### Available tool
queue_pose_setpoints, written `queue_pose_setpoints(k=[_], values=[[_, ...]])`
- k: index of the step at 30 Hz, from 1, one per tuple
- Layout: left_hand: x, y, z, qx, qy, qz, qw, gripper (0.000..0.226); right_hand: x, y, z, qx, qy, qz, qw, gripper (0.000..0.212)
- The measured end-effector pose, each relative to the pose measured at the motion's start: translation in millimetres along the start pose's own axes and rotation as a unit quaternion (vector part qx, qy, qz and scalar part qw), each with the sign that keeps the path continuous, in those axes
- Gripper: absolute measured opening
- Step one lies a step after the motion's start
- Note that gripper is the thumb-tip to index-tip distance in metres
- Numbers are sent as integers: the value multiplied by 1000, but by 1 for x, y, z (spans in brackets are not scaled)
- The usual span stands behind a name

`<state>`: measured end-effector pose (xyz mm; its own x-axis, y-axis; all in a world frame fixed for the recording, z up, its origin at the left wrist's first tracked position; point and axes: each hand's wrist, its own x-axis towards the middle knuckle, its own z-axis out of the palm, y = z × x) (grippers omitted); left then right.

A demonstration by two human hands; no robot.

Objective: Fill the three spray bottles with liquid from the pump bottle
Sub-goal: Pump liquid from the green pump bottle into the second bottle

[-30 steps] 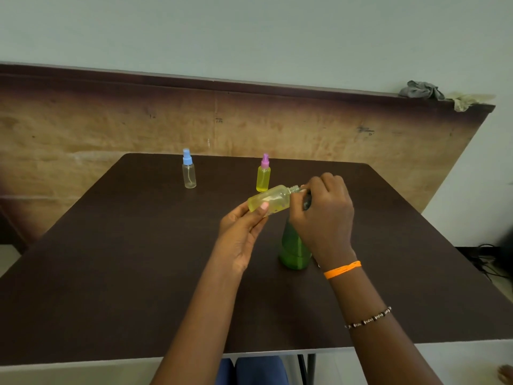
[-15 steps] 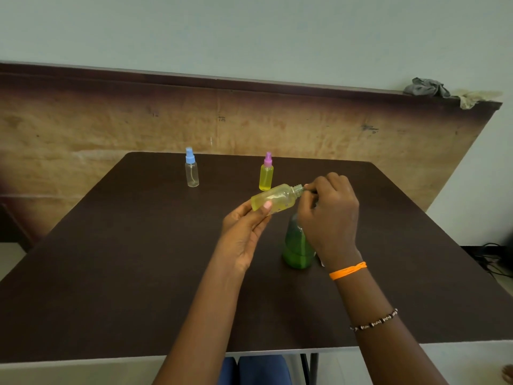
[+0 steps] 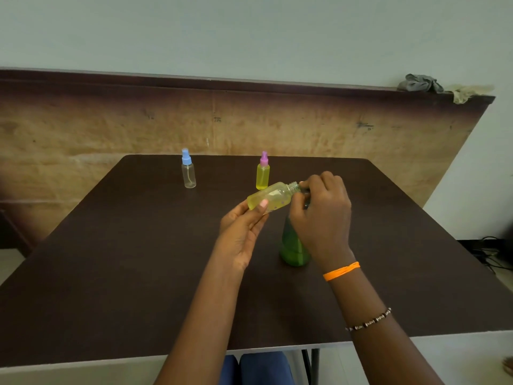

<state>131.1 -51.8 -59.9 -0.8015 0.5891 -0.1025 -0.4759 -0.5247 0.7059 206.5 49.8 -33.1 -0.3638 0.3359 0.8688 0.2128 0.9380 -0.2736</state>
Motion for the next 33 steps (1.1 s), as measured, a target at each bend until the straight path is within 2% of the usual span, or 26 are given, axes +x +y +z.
queue_pose_setpoints(k=[6, 14, 21, 25, 28, 33], values=[[1, -4, -2, 5, -3, -7, 1000, 24, -15, 8, 15, -15, 48, -22, 998, 17], [-1, -1, 0, 5, -1, 5, 1000, 32, 3, 3, 4, 14, 2, 2, 1000, 24], [-1, -5, 0, 5, 3, -6, 1000, 28, -10, 9, 21, -15, 70, -27, 997, 14], [-1, -5, 1, 1, 6, -11, 1000, 26, -4, 7, 14, -28, 45, -25, 998, 14], [-2, -2, 3, 0, 6, -5, 1000, 29, 6, 2, 9, -21, 28, -14, 999, 22], [-1, -5, -1, 4, 0, -4, 1000, 28, -14, 4, 16, -32, 65, -17, 997, 22]])
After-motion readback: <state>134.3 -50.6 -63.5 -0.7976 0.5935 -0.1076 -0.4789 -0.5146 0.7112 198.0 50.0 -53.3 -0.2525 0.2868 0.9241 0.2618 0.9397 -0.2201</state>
